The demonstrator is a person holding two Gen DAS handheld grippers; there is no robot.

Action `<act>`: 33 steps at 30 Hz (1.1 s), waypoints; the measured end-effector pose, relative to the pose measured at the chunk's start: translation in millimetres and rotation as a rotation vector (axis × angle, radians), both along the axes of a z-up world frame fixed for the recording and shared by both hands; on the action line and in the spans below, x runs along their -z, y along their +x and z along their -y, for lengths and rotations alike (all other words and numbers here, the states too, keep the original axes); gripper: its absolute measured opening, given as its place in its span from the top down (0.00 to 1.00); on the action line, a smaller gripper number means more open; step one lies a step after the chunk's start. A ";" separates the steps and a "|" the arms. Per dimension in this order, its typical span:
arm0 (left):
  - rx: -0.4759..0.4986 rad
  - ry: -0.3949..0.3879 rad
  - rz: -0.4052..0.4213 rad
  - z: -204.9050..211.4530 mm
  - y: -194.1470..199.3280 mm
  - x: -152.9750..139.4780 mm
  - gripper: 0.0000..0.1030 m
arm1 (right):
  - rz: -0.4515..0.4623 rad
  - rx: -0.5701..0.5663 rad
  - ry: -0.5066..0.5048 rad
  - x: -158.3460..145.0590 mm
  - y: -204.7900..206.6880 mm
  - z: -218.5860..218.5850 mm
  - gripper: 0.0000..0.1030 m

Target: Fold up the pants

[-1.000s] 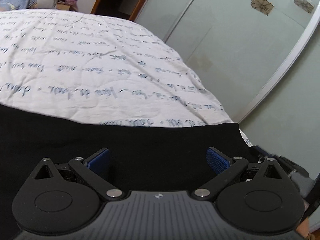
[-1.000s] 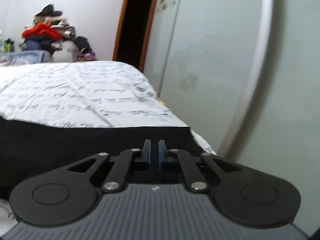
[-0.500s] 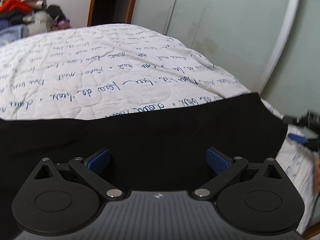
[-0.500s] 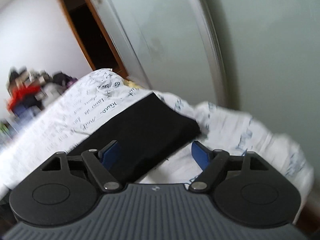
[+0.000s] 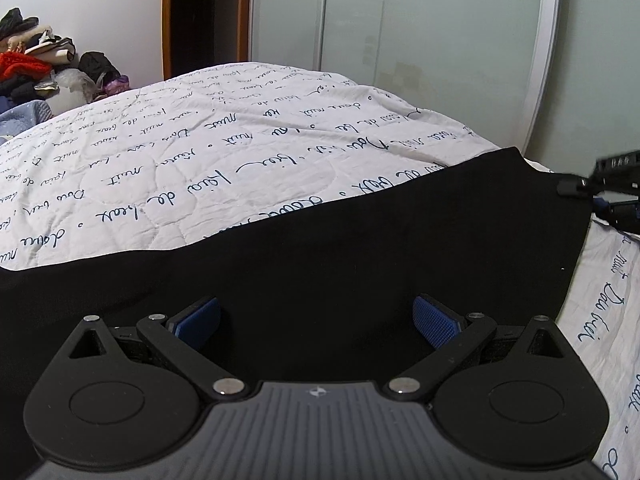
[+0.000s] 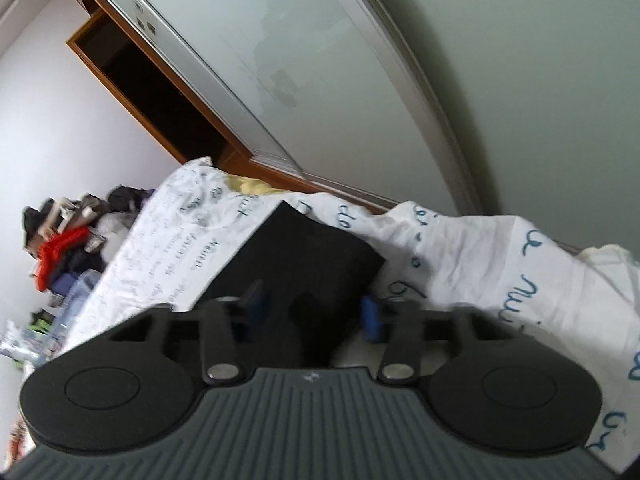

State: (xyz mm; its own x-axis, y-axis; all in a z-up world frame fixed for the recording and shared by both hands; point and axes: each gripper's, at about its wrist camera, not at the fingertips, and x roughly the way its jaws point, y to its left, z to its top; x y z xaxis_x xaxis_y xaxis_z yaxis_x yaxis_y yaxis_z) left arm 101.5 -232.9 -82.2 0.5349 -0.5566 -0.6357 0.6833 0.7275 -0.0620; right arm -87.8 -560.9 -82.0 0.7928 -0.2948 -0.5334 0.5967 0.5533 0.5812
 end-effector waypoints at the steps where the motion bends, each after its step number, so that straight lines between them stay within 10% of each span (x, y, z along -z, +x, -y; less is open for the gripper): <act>1: 0.001 0.001 -0.010 -0.1 1.1 -1.5 0.00 | -0.015 -0.004 -0.016 -0.4 0.1 -0.9 0.85; 12: -0.113 -0.260 -0.374 -14.7 45.2 -20.8 0.00 | -0.230 -0.291 -0.766 -37.6 31.9 -135.3 0.89; 20: -0.145 -0.432 -0.513 -30.3 59.5 -11.4 0.00 | -0.299 -0.623 -1.073 -6.5 43.1 -239.2 0.94; 27: -0.084 -0.439 -0.545 -17.0 57.7 -16.1 0.00 | -0.416 -0.511 -1.371 3.2 41.4 -257.7 0.38; 33: -0.016 -0.359 -0.513 6.8 48.5 -23.7 0.00 | -0.517 -0.544 -1.451 14.9 65.3 -246.5 0.45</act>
